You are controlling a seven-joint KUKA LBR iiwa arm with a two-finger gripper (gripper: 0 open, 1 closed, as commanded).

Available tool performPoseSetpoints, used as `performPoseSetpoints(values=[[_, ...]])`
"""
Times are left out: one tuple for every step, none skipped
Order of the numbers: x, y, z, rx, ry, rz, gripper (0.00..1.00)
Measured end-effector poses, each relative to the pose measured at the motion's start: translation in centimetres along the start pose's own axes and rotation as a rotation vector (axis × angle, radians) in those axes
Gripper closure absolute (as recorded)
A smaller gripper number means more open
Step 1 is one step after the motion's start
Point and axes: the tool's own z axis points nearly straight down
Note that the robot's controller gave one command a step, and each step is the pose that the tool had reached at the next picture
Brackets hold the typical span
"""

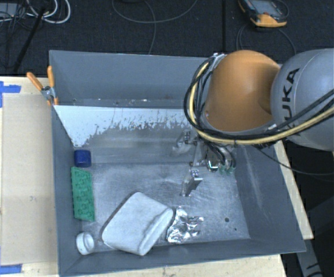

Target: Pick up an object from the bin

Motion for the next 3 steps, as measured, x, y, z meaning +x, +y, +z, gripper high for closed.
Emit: performPoseSetpoints(values=[[4.7, -2.9, 15.3, -0.002, -0.017, -0.061, 0.0], [4.6, -2.8, 14.9, -0.002, -0.016, -0.06, 1.0], [4.6, -3.3, -7.3, 0.0, -0.018, -0.061, 1.0]])
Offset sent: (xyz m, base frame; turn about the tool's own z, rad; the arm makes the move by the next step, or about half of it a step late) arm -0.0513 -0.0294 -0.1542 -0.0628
